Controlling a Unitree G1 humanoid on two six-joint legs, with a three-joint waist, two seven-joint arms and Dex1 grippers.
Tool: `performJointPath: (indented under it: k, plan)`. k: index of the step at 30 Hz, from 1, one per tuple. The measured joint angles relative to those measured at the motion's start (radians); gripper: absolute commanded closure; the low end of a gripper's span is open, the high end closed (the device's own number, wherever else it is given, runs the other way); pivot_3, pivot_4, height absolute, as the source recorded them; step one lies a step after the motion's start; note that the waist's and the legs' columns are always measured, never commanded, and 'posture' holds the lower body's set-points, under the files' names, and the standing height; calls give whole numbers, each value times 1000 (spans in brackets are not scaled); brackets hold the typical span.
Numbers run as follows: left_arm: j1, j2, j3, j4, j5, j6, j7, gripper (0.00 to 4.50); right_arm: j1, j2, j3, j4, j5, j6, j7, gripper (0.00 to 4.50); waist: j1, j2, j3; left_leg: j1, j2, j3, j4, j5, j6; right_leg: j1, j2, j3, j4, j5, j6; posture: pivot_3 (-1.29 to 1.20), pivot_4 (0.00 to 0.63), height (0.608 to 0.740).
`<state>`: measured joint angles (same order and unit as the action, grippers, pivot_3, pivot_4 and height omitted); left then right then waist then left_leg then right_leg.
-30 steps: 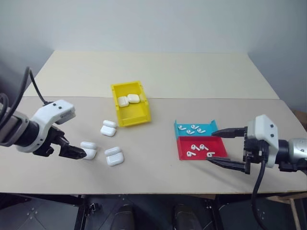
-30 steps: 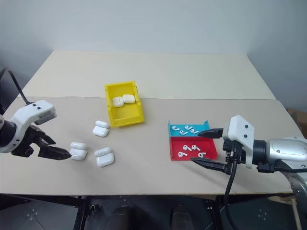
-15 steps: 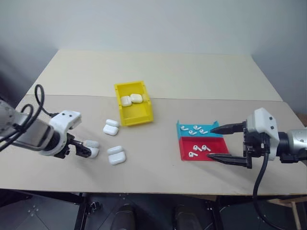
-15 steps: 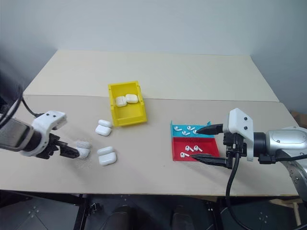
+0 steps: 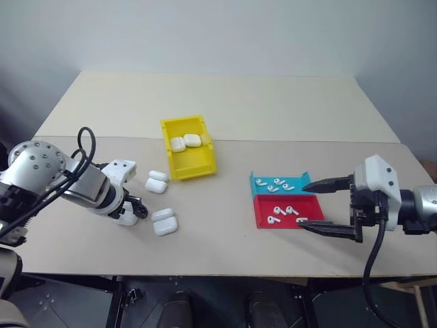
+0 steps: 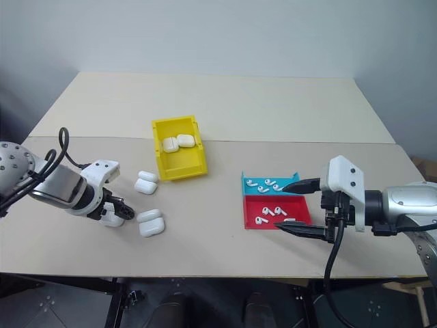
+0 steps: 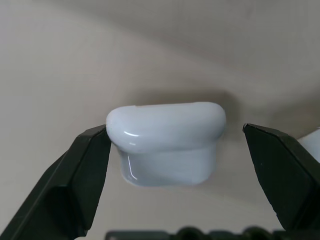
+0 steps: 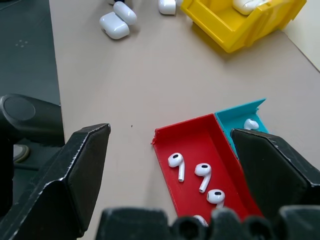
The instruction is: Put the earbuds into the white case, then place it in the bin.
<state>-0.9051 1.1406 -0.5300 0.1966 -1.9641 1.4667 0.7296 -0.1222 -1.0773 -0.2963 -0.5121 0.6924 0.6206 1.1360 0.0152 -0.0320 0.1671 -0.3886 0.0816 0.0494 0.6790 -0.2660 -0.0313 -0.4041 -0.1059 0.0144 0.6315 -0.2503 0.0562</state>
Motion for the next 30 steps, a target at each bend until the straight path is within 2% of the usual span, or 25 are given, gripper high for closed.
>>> performJointPath:
  k: [15,23,30]
  plan:
    - [78,6,57,-52,-1,-25,47,0,24,0,-32,-26,18,20,-17,26,-3,0,0,1,0,0,0,0,0,1,0,0,0,0,0,0,150,740]
    - [88,80,40,-92,-1,0,-19,0,30,2,-32,-28,18,20,-28,26,-2,0,0,1,0,0,0,0,0,1,0,0,0,0,0,0,150,740]
    - [87,67,22,-101,-1,-4,-22,0,48,9,-31,-42,16,20,-37,26,3,0,0,0,0,0,0,0,0,0,0,0,0,0,0,0,150,740]
